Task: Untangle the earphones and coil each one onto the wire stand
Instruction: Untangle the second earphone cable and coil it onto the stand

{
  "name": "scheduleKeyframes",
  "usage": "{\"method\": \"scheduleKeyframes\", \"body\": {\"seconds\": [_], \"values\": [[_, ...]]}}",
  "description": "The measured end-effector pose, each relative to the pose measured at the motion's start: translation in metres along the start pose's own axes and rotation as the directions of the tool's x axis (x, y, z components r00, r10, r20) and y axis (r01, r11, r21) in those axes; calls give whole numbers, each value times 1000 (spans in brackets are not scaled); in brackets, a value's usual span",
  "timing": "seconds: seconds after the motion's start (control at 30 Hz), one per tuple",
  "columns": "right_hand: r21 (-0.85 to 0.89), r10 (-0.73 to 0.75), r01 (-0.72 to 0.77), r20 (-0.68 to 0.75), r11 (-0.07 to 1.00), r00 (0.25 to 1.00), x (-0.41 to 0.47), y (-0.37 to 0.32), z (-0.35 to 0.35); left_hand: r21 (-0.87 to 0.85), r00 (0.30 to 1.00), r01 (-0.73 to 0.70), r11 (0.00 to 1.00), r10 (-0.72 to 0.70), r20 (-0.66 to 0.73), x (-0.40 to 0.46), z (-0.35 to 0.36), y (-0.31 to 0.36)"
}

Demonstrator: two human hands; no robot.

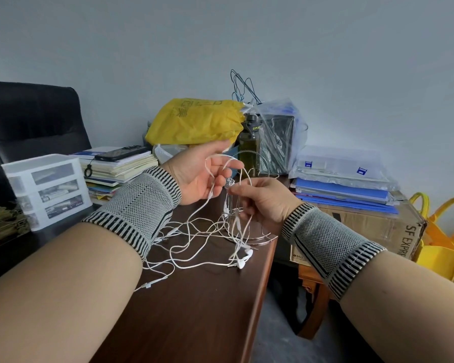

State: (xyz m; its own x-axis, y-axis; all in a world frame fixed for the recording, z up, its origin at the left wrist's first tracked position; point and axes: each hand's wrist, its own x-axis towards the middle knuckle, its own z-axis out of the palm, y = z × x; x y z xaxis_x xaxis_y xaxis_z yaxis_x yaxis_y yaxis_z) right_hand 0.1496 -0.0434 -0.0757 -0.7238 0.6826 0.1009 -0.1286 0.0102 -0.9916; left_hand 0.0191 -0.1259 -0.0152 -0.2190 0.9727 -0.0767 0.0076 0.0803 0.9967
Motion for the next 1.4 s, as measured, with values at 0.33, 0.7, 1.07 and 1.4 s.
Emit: {"method": "scheduleKeyframes", "body": {"seconds": [0.33, 0.7, 1.07, 1.4], "values": [[-303, 26, -114, -278, 946, 960, 8, 7, -28, -224, 993, -115, 968, 105, -56, 1, -12, 4], [-50, -23, 18, -109, 999, 994, -1, -13, -14, 468, 952, -98, 878, 219, -212, 18, 3, -26], [105, -25, 29, -37, 994, 999, -7, -20, -9, 542, 986, -82, 836, 145, -76, 23, 16, -35], [-58, -93, 88, -92, 994, 991, -5, -21, -18, 539, 989, -88, 838, 138, -53, 19, 24, -35]]}}
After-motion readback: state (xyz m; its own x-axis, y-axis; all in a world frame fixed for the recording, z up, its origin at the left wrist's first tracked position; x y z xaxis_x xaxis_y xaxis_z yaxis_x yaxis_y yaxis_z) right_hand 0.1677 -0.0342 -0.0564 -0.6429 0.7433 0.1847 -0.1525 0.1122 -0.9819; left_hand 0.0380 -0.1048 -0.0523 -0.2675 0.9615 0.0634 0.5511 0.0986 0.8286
